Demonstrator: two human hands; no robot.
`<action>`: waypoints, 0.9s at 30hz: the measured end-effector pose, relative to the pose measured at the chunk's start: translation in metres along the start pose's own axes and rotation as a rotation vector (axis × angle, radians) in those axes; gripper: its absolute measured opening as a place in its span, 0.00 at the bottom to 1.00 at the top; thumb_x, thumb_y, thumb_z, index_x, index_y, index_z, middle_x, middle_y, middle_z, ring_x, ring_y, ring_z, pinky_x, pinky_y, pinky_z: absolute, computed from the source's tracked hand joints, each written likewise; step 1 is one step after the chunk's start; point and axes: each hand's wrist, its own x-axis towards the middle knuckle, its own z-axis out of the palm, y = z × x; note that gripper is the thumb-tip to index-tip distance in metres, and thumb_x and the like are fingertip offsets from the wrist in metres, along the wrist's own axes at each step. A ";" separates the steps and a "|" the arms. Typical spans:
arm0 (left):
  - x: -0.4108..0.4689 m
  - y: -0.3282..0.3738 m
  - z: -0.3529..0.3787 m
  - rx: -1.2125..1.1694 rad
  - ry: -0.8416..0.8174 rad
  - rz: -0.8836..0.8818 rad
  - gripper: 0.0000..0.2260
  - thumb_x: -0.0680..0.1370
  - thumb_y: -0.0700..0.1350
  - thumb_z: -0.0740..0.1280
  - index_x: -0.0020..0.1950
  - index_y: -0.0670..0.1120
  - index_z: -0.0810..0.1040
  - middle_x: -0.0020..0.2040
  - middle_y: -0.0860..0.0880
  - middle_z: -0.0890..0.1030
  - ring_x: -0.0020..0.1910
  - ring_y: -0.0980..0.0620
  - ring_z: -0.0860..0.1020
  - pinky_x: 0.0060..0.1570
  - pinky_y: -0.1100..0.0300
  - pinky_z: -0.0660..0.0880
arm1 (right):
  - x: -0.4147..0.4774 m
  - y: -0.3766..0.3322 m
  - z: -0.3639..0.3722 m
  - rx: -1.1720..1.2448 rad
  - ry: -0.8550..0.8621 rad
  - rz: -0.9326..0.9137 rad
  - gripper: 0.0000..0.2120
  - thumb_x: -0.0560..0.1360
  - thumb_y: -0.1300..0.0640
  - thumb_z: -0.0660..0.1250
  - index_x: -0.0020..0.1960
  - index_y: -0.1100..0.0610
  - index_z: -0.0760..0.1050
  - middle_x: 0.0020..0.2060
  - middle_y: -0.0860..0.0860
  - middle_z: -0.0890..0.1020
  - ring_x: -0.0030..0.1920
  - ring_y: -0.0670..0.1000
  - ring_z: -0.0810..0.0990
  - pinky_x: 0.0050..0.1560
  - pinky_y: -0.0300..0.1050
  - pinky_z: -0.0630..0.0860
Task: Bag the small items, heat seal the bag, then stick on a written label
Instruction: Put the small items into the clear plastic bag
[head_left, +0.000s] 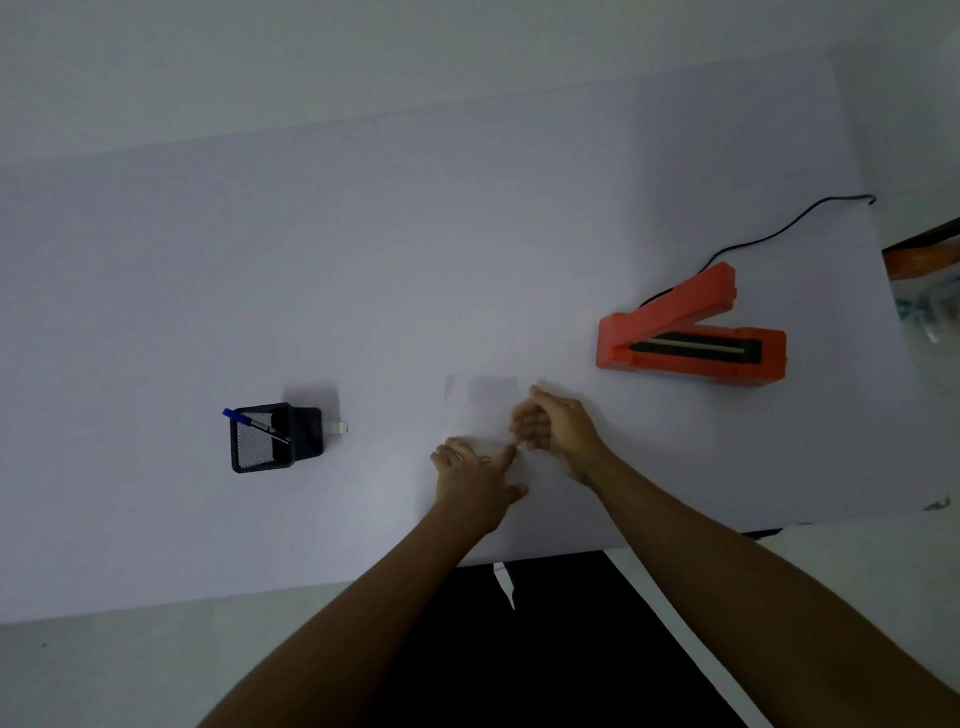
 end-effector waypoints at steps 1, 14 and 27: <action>0.001 0.001 -0.002 -0.004 -0.017 0.000 0.31 0.78 0.68 0.51 0.78 0.60 0.47 0.73 0.24 0.54 0.72 0.28 0.59 0.69 0.36 0.58 | 0.000 -0.002 0.003 0.039 -0.028 -0.010 0.23 0.83 0.48 0.58 0.47 0.66 0.81 0.42 0.63 0.86 0.40 0.59 0.86 0.42 0.49 0.81; 0.006 0.003 -0.014 -0.106 -0.231 -0.003 0.42 0.71 0.73 0.59 0.78 0.61 0.44 0.74 0.24 0.42 0.74 0.24 0.46 0.72 0.33 0.46 | 0.021 -0.022 0.014 -0.111 -0.154 -0.060 0.30 0.83 0.43 0.53 0.56 0.68 0.81 0.51 0.61 0.86 0.53 0.55 0.86 0.55 0.46 0.81; 0.002 0.001 -0.010 -0.079 -0.151 0.015 0.46 0.67 0.76 0.59 0.78 0.60 0.46 0.74 0.24 0.47 0.73 0.23 0.50 0.69 0.31 0.50 | 0.030 -0.043 0.030 -0.048 -0.169 -0.177 0.25 0.84 0.48 0.55 0.54 0.67 0.82 0.51 0.61 0.86 0.54 0.57 0.86 0.58 0.47 0.80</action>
